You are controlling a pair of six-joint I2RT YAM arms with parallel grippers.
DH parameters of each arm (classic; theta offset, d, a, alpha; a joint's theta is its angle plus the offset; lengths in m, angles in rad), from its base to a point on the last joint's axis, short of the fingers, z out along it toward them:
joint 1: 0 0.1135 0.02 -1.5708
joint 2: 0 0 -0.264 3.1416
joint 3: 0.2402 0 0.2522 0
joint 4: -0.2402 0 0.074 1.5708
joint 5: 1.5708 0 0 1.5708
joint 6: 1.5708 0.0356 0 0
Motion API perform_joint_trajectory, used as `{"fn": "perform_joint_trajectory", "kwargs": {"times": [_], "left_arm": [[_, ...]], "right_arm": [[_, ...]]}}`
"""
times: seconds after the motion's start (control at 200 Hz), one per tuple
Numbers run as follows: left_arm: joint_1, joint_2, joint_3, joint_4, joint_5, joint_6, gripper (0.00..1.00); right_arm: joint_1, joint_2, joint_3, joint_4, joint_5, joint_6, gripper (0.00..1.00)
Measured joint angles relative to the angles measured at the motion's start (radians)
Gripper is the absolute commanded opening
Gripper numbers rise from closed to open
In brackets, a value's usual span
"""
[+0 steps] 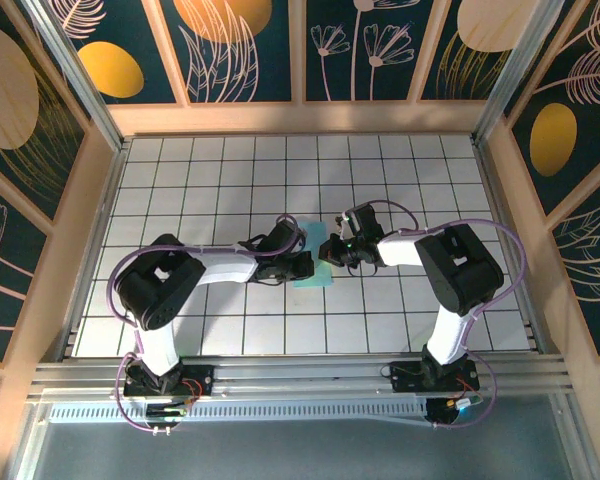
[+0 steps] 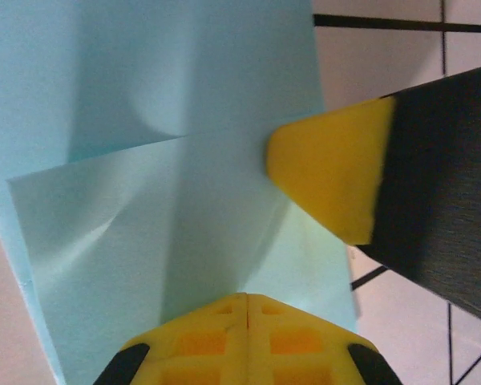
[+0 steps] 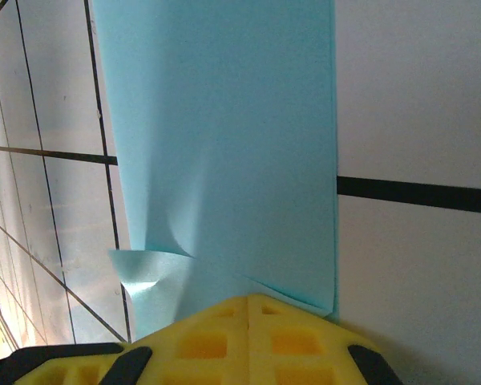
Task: Fold a paper plane with a square sheet of paper (fold left side to right side)
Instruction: Fold the triangle a second time at the center of the table.
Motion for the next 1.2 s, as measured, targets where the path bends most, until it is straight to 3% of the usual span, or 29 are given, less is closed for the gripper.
{"fn": "perform_joint_trajectory", "kwargs": {"times": [0.27,0.666,1.196], "left_arm": [[0.000,0.002,-0.014,0.024,0.001,-0.001,0.00],[0.002,-0.074,-0.167,0.164,0.016,-0.026,0.00],[0.002,-0.236,-0.317,0.118,0.016,-0.043,0.00]], "right_arm": [[0.000,0.000,-0.001,0.001,0.000,0.000,0.00],[0.000,0.002,-0.001,0.002,-0.005,0.000,0.00],[-0.001,0.003,0.001,0.000,-0.010,0.000,0.00]]}}
